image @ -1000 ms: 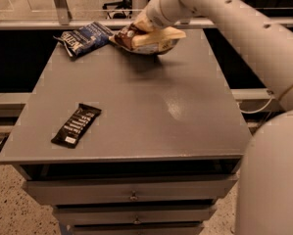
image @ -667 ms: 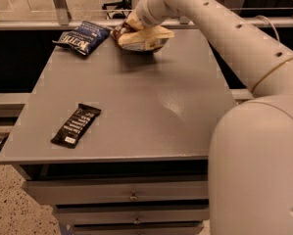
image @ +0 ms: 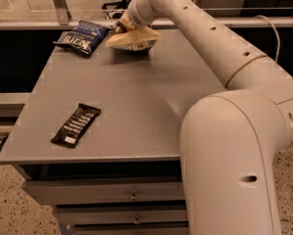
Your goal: Move brown chip bag near blue chip bag
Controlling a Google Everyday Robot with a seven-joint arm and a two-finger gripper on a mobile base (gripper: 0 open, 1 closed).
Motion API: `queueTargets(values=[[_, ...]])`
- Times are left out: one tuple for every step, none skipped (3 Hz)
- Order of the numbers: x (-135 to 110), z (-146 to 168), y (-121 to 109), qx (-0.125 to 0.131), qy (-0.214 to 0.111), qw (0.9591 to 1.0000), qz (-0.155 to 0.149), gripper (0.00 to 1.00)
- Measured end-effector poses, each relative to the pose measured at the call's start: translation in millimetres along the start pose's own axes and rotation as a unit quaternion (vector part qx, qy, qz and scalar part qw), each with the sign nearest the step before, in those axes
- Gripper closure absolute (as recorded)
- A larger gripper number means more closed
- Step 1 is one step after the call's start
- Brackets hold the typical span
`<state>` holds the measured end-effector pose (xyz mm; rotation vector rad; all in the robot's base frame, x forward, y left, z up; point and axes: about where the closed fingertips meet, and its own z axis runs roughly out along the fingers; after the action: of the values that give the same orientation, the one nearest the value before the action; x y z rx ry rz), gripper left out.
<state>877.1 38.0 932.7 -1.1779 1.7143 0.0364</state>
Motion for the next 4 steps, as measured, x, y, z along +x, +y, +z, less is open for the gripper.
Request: queueTargets(values=[[-12.8, -2.7, 15.4, -0.015, -0.021, 0.9996, 0.009, 1.0], [-22.6, -8.8, 39.4, -0.039, -0.032, 0.9986, 0.02, 0.8], [-28.7, -15.6, 63.8, -0.063, -0.039, 0.9968, 0.03, 0.49], [-27.7, -18.2, 79.6, -0.083, -0.038, 0.9952, 0.037, 0.25]])
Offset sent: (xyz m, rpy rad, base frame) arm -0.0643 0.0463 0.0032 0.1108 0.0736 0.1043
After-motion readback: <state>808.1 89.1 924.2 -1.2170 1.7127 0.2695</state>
